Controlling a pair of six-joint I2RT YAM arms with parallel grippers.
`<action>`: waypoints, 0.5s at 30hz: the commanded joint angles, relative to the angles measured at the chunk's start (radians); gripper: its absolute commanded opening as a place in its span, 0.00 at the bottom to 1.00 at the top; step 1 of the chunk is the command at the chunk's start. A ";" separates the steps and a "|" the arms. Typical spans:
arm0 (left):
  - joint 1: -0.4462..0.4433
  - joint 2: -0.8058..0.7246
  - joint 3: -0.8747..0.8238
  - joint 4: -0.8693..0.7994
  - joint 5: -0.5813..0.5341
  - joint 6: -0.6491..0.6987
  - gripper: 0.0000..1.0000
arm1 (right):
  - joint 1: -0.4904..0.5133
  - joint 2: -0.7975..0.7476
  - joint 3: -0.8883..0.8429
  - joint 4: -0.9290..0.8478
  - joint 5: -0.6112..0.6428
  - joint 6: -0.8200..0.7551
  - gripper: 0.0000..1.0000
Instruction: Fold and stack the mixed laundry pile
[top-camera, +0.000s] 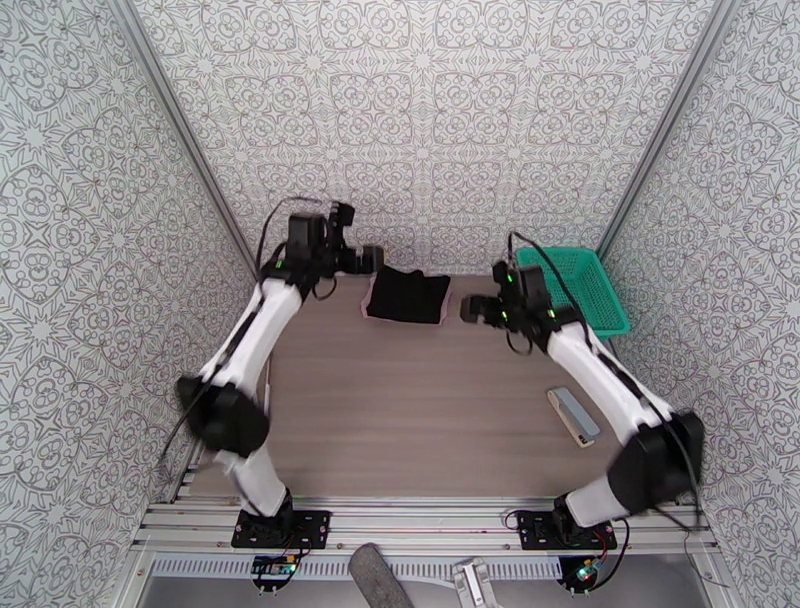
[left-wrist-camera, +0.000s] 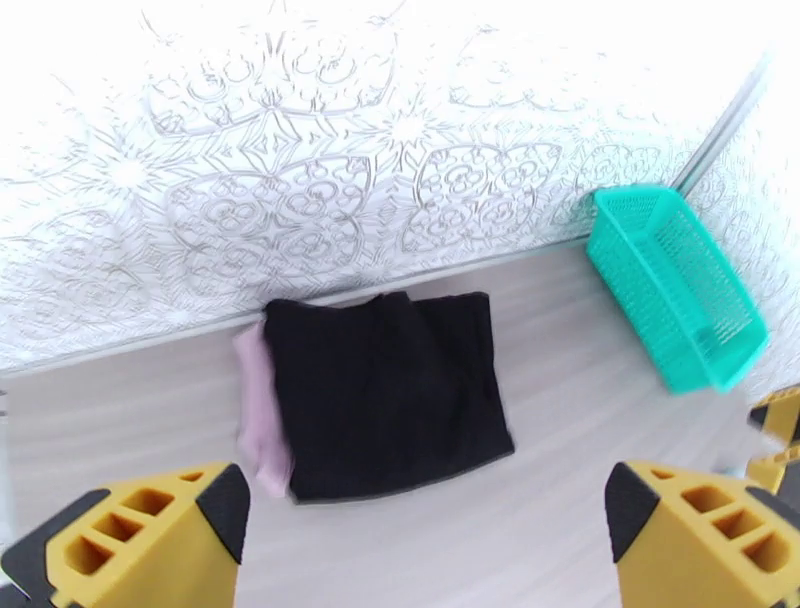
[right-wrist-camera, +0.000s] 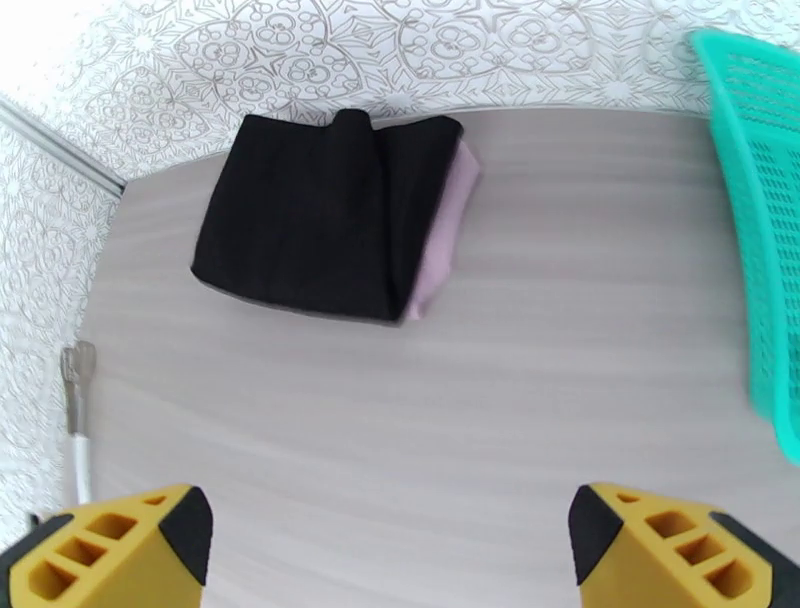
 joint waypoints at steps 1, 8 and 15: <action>0.040 -0.251 -0.348 0.306 -0.211 0.085 0.99 | -0.007 -0.136 -0.207 0.229 0.139 -0.120 0.99; 0.233 -0.595 -1.133 0.988 -0.369 -0.020 0.99 | -0.009 -0.291 -0.719 0.840 0.317 -0.425 0.81; 0.270 -0.486 -1.369 1.183 -0.492 0.053 1.00 | -0.028 -0.140 -0.879 1.176 0.450 -0.431 0.99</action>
